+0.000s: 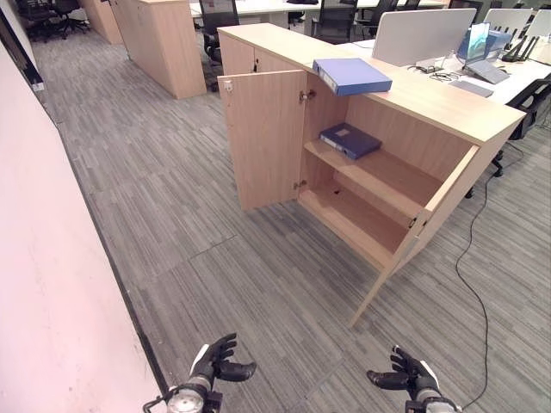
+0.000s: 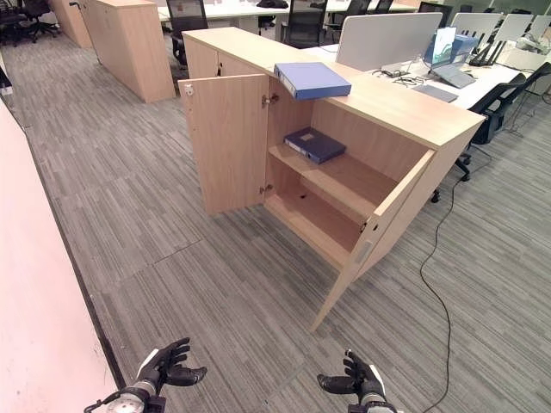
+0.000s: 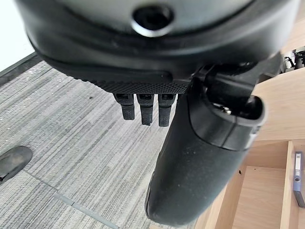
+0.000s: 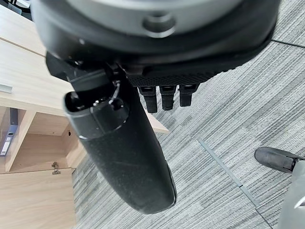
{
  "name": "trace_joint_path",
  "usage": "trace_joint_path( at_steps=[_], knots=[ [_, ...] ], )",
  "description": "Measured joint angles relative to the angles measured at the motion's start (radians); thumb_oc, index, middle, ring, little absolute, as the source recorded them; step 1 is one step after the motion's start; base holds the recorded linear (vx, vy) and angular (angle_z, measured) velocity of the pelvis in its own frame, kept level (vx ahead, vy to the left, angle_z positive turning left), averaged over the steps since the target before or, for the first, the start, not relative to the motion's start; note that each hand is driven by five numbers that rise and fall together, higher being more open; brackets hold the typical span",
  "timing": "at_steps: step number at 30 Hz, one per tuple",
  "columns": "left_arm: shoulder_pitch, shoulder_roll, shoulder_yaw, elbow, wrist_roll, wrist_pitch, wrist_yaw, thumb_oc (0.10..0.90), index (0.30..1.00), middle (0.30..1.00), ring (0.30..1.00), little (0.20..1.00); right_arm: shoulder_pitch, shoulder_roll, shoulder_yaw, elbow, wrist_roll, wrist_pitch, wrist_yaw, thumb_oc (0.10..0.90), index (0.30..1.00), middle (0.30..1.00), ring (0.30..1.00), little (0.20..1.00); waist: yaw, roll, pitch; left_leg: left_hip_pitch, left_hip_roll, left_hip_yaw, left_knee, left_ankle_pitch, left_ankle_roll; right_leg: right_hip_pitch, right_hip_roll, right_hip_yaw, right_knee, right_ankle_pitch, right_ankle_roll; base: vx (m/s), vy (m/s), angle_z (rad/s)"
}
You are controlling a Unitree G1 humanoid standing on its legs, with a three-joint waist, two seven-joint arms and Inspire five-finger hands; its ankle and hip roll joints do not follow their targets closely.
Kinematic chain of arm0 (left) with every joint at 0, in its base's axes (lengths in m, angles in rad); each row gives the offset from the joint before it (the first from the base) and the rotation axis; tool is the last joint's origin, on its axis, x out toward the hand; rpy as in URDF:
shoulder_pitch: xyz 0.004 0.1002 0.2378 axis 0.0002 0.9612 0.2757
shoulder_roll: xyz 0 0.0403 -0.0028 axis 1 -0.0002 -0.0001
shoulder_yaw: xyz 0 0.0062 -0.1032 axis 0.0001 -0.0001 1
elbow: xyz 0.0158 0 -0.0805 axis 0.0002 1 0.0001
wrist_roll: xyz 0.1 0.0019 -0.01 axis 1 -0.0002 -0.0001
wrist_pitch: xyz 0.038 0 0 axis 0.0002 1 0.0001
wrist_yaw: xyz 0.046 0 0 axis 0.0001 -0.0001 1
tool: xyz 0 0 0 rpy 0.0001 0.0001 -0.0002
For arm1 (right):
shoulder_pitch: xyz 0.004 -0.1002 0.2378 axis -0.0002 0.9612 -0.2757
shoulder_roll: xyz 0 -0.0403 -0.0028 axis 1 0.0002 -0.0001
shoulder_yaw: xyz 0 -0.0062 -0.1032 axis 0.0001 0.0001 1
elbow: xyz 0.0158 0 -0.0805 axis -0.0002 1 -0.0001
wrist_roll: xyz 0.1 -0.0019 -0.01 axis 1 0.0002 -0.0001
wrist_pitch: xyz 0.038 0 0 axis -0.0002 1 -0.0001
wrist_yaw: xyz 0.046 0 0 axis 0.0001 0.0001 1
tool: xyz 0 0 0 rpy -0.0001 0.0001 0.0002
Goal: Put the empty folder in the office cabinet
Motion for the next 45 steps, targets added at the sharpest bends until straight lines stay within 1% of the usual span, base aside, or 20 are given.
trace_joint_path(
  at_steps=[16,23,36,41,43,45],
  knots=[
    [0.004,0.016,-0.001,0.006,0.003,0.0,-0.017,0.8,0.9,0.9,0.9,0.9,0.002,0.0,0.001,0.012,0.0,0.01,0.012,0.8,0.9,0.9,0.9,0.9,-0.001,-0.001,-0.001,0.012,0.0,-0.011,0.0,0.001,0.001,0.017,0.0,-0.011,-0.001,0.0,0.0,0.0,-0.001,0.01],
    [0.007,0.018,-0.001,0.009,0.003,0.001,-0.017,0.8,0.9,0.9,0.9,0.9,0.004,0.0,0.002,0.081,0.0,0.023,0.019,0.8,0.9,0.9,0.9,0.9,0.001,-0.001,-0.002,0.013,0.0,-0.012,0.0,0.001,0.001,0.02,0.0,-0.012,0.0,0.0,0.0,0.0,0.0,0.0],
    [0.008,0.017,-0.001,0.012,0.003,0.001,-0.017,0.8,0.9,0.9,0.9,0.9,0.022,0.0,0.002,0.08,0.0,0.024,0.02,0.8,0.9,0.9,0.9,0.9,0.001,0.004,-0.006,0.014,0.0,-0.015,0.0,0.001,0.001,0.027,0.0,-0.014,-0.002,0.0,-0.001,0.0,-0.002,0.0],
    [0.009,0.017,-0.001,0.023,0.003,0.001,-0.016,0.8,0.9,0.9,0.9,0.9,0.03,0.0,0.002,0.079,0.0,0.024,0.021,0.8,0.9,0.9,0.9,0.9,0.002,0.011,-0.018,0.013,0.0,-0.02,0.0,0.001,0.001,0.028,0.0,-0.016,-0.003,0.0,-0.001,0.02,-0.02,0.02],
    [0.011,0.016,-0.001,0.027,0.002,0.001,-0.016,0.8,0.9,0.9,0.9,0.9,0.037,0.0,0.005,0.079,0.0,0.024,0.022,0.8,0.9,0.9,0.9,0.9,0.008,0.013,-0.028,0.009,0.0,-0.03,0.0,-0.003,-0.005,0.031,0.001,-0.018,-0.005,0.0,-0.001,0.01,-0.046,0.09],
    [0.012,0.015,-0.001,0.03,0.001,0.001,-0.015,0.8,0.9,0.9,0.9,0.9,0.039,0.0,0.008,0.079,0.0,0.025,0.023,0.8,0.9,0.9,0.9,0.9,0.013,0.013,-0.033,0.005,0.0,-0.042,0.0,0.003,-0.001,0.032,0.003,-0.024,-0.003,-0.001,-0.001,-0.01,-0.081,0.13]
  ],
)
